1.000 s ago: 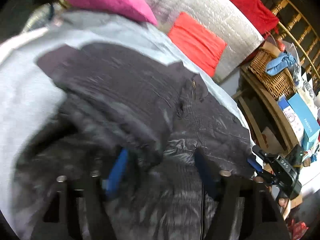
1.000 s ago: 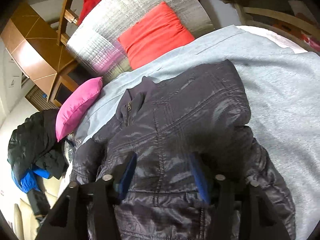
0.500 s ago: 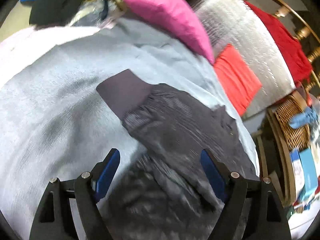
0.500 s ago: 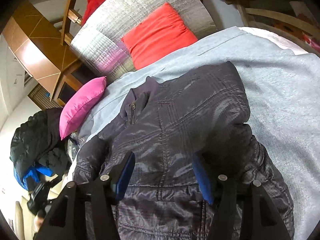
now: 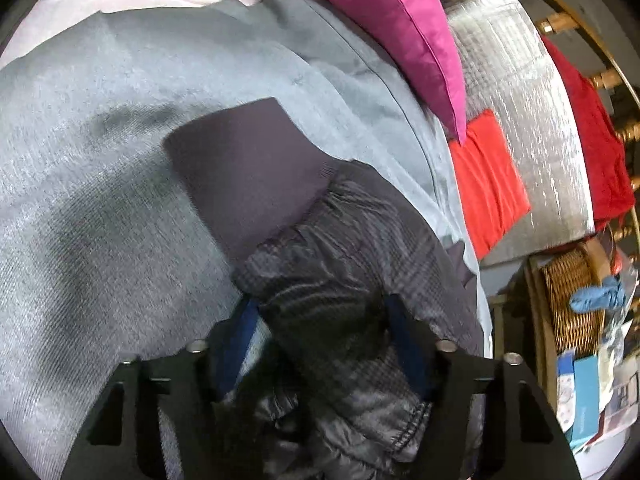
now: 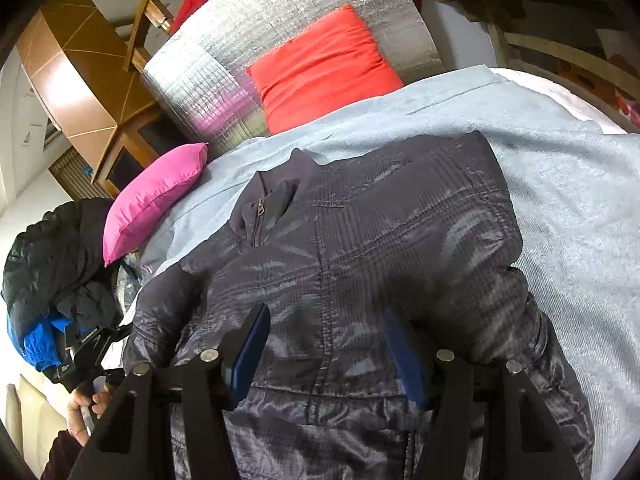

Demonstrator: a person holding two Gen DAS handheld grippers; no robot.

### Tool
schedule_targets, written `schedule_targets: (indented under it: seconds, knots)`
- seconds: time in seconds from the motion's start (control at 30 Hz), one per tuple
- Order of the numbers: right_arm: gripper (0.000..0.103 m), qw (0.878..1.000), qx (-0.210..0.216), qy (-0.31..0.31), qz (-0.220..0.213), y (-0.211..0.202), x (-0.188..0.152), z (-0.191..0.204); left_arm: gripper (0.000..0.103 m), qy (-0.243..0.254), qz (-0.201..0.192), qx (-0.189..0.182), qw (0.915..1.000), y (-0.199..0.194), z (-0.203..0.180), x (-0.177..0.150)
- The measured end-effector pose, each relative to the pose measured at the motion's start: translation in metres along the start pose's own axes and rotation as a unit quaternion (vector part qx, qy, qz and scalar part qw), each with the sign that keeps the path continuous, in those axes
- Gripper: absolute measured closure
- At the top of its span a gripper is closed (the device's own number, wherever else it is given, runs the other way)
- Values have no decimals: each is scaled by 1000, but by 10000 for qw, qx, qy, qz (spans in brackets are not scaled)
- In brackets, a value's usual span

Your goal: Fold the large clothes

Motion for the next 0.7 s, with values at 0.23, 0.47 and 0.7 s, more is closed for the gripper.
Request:
schedule_targets:
  seconds: [0.23,0.47,0.7]
  knots:
    - [40,9996,9,200,-215,-9,7,-12,64,516,-354,380,9973,-20,-18,10]
    - [40,9994,-10,236,-257,-20,6,-14,87,1357,-482,727,9869,-34,-72,11]
    - [40,9984,-63,370,-424,-38,12,-29,93,2565,-598,558,9631,-54,-169,-13]
Point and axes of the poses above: each gripper's, at about its wrist camera, not at the fingertips, and y roughly the way its jaws point, z to its left, x to its top, the point moved 2 cm from there along y, roughly the way its jaws point, and after that the axes turned 4 degrees about y, right-handed, at the moved point
